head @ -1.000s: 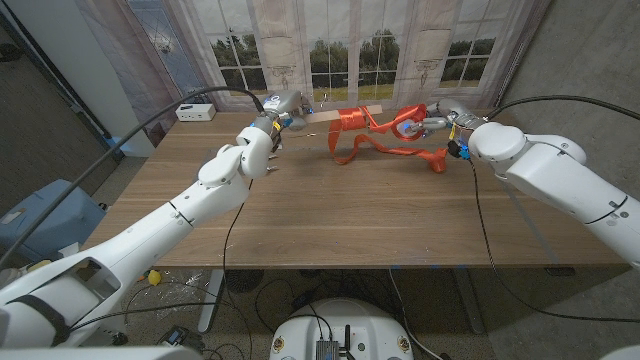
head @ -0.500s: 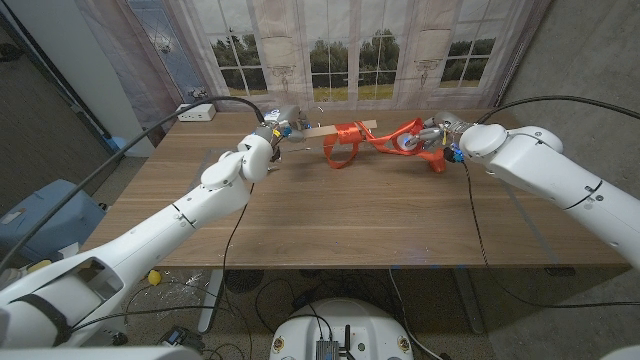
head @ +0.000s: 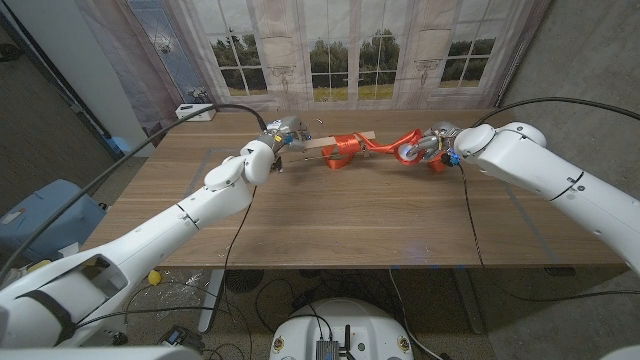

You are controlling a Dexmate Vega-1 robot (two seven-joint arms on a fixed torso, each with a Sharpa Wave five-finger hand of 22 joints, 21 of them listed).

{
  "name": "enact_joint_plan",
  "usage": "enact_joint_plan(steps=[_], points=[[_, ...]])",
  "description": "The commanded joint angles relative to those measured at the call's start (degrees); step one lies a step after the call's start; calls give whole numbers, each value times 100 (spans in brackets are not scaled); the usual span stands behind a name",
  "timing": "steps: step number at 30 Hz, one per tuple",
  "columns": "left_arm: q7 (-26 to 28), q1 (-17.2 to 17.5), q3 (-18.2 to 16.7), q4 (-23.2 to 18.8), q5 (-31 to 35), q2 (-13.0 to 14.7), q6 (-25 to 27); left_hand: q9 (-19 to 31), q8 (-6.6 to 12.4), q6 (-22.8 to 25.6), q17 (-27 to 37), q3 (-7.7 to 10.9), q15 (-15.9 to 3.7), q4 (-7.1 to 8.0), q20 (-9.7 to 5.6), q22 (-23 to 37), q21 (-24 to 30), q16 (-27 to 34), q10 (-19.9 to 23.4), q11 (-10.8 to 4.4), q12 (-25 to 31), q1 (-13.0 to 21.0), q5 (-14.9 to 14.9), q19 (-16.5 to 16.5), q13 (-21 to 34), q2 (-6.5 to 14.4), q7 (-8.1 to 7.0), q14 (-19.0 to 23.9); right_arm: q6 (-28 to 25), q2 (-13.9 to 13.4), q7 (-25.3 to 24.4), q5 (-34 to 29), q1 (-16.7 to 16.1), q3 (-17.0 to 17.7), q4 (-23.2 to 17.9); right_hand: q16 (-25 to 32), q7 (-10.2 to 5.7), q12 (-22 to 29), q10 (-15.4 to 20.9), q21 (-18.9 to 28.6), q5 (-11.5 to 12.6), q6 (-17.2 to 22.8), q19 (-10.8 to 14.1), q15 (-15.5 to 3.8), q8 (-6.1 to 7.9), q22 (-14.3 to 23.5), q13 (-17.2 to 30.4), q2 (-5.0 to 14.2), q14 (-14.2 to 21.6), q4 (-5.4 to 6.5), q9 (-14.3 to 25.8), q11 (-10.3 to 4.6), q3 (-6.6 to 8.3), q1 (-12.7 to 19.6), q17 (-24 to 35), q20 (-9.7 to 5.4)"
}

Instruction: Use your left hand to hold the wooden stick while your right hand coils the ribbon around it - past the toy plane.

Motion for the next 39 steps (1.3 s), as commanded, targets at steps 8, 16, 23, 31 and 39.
enact_joint_plan(steps=[8,16,23,31,39], points=[[-848,-386,338,222,-418,85,113,395,-233,-381,-369,478,-1264,448,-218,-44,-199,-528,-210,-131,-296,-254,240,-232,-168,86,-124,211,-1197,177,602,-163,954,-990,515,-783,318,1125,790,-150,91,550,-223,104,-157,-11,313,421,-324,483,-81,149,530,-555,-618,59],[-1518,-713,579,199,-403,172,340,291,-382,-1177,-1133,567,-995,581,30,-58,-633,-1156,-872,-61,-621,-884,139,-499,-490,-54,-223,-718,-1805,299,1192,-105,1732,-1711,937,-1816,120,325,-239,-414,41,-317,-664,246,-235,-19,-215,349,-1106,523,-341,286,720,-962,-1334,134],[-1850,-919,765,141,-240,229,484,44,-375,-1996,-1755,447,-678,658,702,-28,-1245,-1189,-1727,-10,-644,-1531,-16,-1518,-899,-194,-304,-2041,-2077,376,1453,-75,2202,-2226,1181,-2310,-94,-618,-1511,-747,-209,-1649,-1048,280,-242,-30,-592,153,-1977,447,-645,221,573,-1249,-1590,82],[-1977,-1000,865,33,-16,274,558,-283,-418,-3246,-2097,-118,-305,728,1007,-17,-1906,-1171,-2772,81,-658,-2055,-96,-2668,-1314,-204,-440,-3298,-1977,276,1328,-29,2140,-2193,1054,-2982,-150,-1739,-3035,-1449,-417,-3911,-1753,576,-230,-29,-861,-346,-3783,515,-986,220,-114,-1859,-1880,349],[-1637,-781,664,-119,-33,330,477,-442,-408,-3726,-2229,-349,-185,835,1004,-15,-2118,-1123,-3122,141,-629,-2343,-90,-2890,-1480,-116,-397,-3629,-1310,46,513,-38,1217,-1321,479,-3515,-114,-2281,-3901,-2155,-267,-4802,-2528,874,-183,-26,-953,-628,-4881,795,-1058,470,-690,-2593,-2155,413]])
